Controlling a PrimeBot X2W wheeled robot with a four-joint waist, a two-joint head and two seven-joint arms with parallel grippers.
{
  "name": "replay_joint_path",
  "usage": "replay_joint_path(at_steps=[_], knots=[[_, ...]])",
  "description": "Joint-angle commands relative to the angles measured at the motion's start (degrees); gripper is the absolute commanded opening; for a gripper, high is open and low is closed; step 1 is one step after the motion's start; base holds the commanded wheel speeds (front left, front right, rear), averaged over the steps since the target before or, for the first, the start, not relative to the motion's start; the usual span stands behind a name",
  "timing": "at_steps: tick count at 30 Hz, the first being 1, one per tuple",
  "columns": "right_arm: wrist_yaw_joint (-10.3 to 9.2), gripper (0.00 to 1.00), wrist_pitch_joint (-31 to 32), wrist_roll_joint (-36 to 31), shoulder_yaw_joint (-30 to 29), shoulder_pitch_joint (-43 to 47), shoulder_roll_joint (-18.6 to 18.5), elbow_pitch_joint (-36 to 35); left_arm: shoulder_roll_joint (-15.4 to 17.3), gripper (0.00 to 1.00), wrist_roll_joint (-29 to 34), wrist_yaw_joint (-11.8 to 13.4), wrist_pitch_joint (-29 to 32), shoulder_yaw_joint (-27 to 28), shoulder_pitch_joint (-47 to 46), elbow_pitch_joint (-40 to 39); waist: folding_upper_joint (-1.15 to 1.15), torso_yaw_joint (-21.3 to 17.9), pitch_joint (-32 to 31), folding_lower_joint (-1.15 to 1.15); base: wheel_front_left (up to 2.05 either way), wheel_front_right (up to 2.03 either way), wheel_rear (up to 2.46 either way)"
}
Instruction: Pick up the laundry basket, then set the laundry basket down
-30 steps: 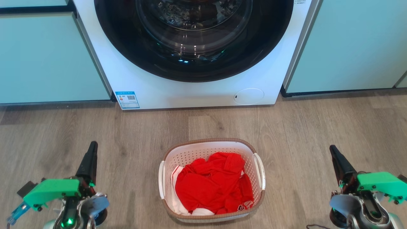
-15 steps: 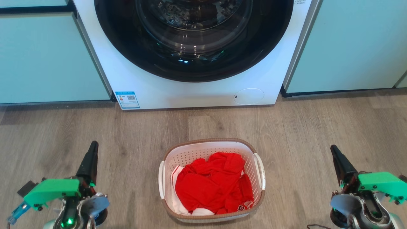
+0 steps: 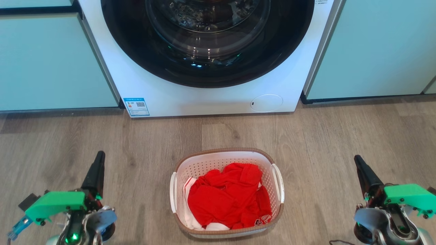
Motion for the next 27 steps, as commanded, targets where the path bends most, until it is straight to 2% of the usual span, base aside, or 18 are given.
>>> replay_joint_path(at_steps=[1,27], knots=[[0.14,0.0,0.35,-0.28,0.82,-2.63,-0.64,-2.02,0.47,0.0,0.25,-0.38,0.44,2.45,-2.89,-1.71,0.0,0.0,0.0,0.0,0.0,0.0,0.0],[0.14,0.0,0.61,-0.56,0.5,-2.66,-0.41,-2.01,0.21,0.0,0.57,-0.38,0.74,2.83,-2.92,-1.69,0.0,0.0,0.0,0.0,0.0,0.0,0.0]])
